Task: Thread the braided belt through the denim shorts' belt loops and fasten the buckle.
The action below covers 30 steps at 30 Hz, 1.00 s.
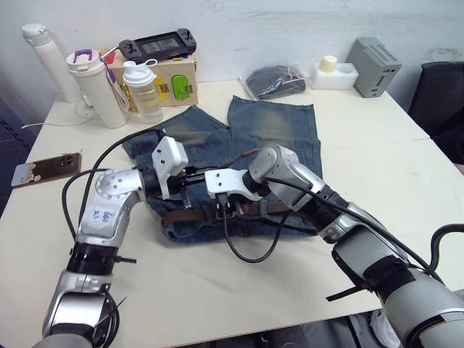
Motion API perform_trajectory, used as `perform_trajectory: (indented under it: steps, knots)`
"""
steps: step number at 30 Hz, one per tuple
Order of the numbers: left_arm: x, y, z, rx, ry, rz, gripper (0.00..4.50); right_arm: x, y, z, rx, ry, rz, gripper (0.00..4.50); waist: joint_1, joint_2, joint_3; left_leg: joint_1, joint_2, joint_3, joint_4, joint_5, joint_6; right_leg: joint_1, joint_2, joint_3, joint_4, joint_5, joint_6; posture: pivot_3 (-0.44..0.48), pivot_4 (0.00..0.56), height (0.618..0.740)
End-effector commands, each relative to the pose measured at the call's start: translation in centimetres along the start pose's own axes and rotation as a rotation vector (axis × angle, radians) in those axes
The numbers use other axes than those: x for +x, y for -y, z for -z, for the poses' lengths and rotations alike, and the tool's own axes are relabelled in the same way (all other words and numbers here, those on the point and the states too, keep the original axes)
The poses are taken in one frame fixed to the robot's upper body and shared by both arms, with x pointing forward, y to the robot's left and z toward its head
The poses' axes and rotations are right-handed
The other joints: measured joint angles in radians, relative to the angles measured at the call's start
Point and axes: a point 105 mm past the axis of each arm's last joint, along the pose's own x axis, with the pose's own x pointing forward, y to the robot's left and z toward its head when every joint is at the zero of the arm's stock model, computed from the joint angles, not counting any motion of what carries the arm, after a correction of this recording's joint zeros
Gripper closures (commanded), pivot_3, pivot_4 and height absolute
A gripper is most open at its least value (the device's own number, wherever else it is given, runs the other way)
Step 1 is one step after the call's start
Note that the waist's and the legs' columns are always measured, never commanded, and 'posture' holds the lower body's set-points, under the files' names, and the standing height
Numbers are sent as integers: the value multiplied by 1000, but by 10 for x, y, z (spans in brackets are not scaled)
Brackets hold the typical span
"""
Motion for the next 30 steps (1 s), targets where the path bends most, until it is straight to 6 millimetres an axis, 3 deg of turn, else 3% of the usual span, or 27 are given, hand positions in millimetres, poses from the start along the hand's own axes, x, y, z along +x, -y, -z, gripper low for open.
perform_trajectory:
  steps: [1,8,13,20,30]
  knots:
    - [3,-20,-51,198,126,19,4500,55,-46,56,116,-189,-180,3973,-1,1,-2,1,0,0,0,0,0,1,0,0,0,0,0,0,150,682]
    - [38,-40,-84,309,192,131,4500,63,-63,54,106,-178,-229,3973,5,4,-9,3,1,2,-3,0,0,1,0,-1,0,0,0,0,150,682]
    - [63,-42,-118,378,281,173,4500,66,-72,54,104,-173,-249,3973,8,4,-10,3,0,3,-3,0,0,0,-1,-1,0,0,0,0,150,682]
    - [96,-22,-163,426,430,261,4500,67,-78,51,106,-162,-262,3973,13,4,-10,3,0,3,-3,0,0,1,-1,-1,0,0,0,0,150,682]
    - [115,-3,-202,442,560,320,4500,67,-83,50,107,-155,-274,3973,38,4,-10,1,-2,2,-1,0,1,1,-2,-1,-1,0,1,0,150,682]
